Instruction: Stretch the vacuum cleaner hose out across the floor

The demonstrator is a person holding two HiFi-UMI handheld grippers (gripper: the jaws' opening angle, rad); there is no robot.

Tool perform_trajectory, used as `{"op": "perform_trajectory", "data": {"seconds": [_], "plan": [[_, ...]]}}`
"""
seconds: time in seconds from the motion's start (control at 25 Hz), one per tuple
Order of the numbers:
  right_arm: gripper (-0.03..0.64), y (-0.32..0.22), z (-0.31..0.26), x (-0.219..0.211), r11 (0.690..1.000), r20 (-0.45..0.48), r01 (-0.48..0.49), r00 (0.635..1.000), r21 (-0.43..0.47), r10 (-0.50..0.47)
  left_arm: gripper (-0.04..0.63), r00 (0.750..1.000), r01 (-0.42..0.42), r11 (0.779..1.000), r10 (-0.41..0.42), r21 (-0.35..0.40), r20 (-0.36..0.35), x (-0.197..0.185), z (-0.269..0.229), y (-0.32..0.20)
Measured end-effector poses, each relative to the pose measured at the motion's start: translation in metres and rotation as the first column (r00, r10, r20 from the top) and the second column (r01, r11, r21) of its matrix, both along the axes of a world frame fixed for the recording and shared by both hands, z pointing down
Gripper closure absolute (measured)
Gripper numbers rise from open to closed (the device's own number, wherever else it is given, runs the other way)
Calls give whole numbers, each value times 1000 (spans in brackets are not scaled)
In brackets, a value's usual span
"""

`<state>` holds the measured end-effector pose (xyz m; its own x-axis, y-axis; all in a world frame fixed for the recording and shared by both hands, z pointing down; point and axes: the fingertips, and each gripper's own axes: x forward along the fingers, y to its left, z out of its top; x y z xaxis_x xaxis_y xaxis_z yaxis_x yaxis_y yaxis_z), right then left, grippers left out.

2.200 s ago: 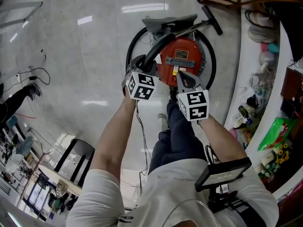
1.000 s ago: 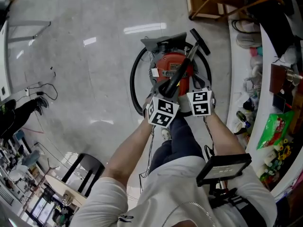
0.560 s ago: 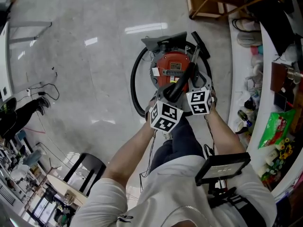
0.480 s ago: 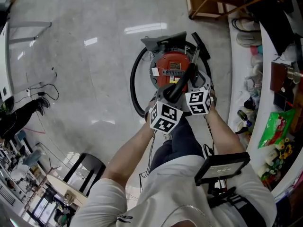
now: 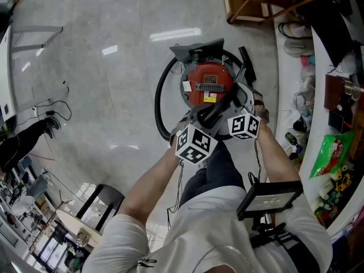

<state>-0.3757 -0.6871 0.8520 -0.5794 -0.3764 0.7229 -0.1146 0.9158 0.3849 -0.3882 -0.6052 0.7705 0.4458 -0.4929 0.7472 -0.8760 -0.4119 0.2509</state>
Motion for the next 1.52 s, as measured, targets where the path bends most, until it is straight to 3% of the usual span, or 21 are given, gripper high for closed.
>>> {"op": "perform_trajectory", "data": {"seconds": [0.24, 0.56, 0.96, 1.28, 1.52], "plan": [[457, 3, -20, 8, 997, -35, 71, 997, 43, -70, 425, 996, -89, 995, 88, 43, 25, 6, -22, -1], [459, 7, -66, 19, 996, -59, 22, 998, 87, -17, 425, 987, -158, 980, 153, 119, 45, 10, -66, 3], [459, 11, -150, 21, 984, -23, -6, 1000, 178, 10, 425, 981, -188, 955, 172, 228, 85, 11, -142, 15], [459, 34, -212, 14, 978, -1, 9, 1000, 208, -9, 425, 983, -180, 947, 159, 267, 95, 4, -200, 40], [459, 40, -244, 14, 974, 26, -18, 1000, 224, 13, 425, 973, -227, 931, 202, 285, 113, 1, -230, 45]]}}
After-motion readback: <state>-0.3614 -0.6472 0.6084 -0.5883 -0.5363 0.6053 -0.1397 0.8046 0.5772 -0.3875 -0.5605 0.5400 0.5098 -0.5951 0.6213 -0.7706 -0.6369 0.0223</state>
